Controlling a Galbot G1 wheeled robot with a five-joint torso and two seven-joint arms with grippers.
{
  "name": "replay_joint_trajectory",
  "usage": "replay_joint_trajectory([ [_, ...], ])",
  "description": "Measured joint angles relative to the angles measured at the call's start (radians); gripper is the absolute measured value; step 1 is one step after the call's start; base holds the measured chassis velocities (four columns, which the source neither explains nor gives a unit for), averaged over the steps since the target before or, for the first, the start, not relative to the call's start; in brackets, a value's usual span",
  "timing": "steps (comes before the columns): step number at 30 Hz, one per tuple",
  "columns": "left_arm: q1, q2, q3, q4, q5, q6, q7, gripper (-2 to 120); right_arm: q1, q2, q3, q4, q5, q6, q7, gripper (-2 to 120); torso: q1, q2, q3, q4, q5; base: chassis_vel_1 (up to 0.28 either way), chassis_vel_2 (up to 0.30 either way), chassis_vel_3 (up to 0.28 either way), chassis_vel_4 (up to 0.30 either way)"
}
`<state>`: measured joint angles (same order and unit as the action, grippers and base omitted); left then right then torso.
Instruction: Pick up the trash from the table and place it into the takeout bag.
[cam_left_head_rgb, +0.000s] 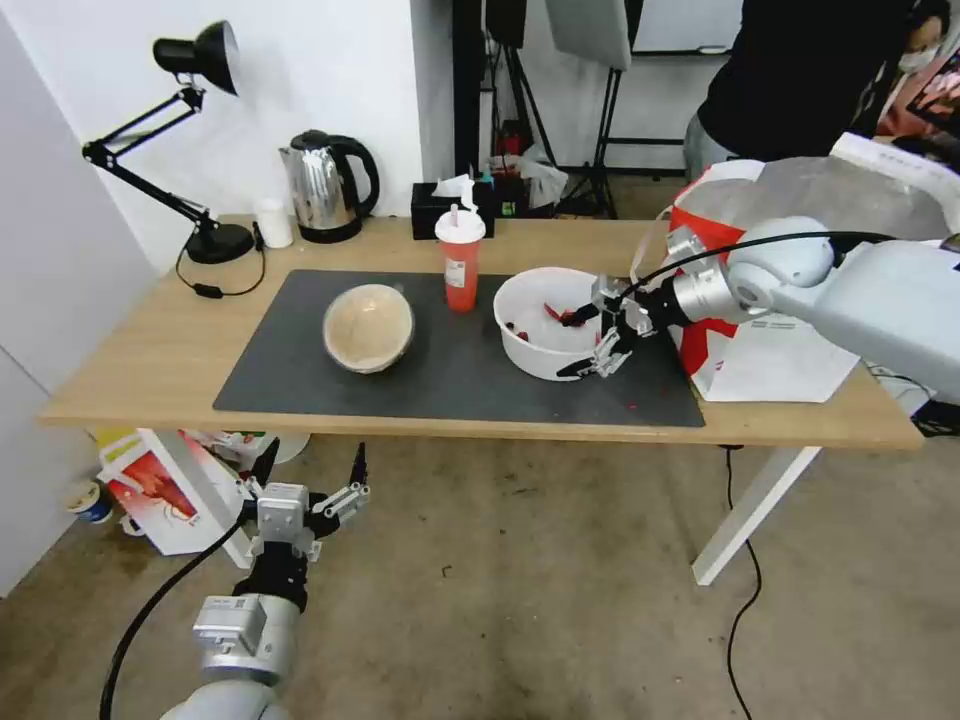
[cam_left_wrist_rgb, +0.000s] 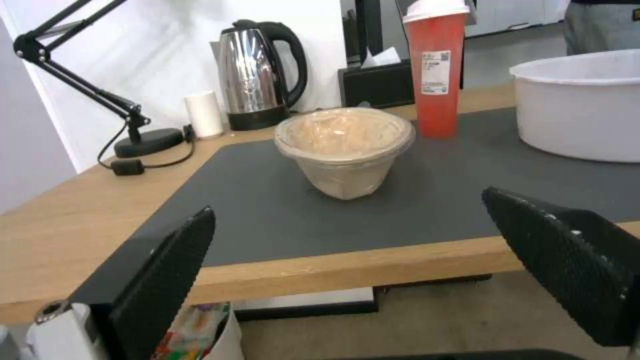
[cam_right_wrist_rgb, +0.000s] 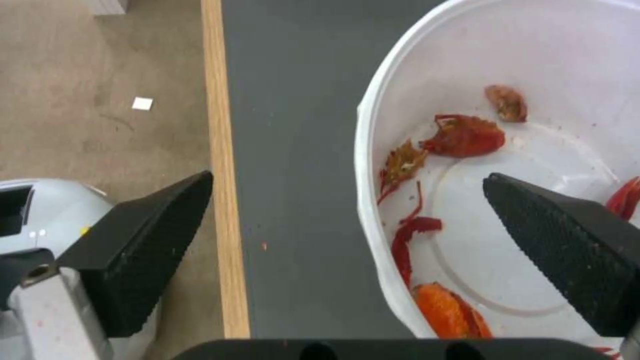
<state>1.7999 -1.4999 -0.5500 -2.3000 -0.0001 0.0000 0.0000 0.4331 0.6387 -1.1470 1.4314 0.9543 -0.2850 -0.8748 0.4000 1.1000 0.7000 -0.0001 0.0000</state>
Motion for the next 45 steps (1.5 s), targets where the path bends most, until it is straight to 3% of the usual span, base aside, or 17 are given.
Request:
replay_joint_trajectory([
  [34,0.0,0.0,0.0,0.0,0.0,0.0,0.0,100,-0.039,0.069,0.004,-0.07,-0.02,0.005,0.006,100,0.0,0.0,0.0,0.0001,-0.0001,0.0,0.0,0.0,0.0],
  [38,0.0,0.0,0.0,0.0,0.0,0.0,0.0,100,-0.038,0.07,0.003,-0.08,-0.02,0.005,0.002,92,0.0,0.0,0.0,0.0001,-0.0001,0.0,0.0,0.0,0.0],
  [45,0.0,0.0,0.0,0.0,0.0,0.0,0.0,100,-0.033,0.068,0.0,-0.101,-0.02,0.005,-0.014,66,0.0,0.0,0.0,0.0,0.0,0.0,0.0,0.0,0.0],
])
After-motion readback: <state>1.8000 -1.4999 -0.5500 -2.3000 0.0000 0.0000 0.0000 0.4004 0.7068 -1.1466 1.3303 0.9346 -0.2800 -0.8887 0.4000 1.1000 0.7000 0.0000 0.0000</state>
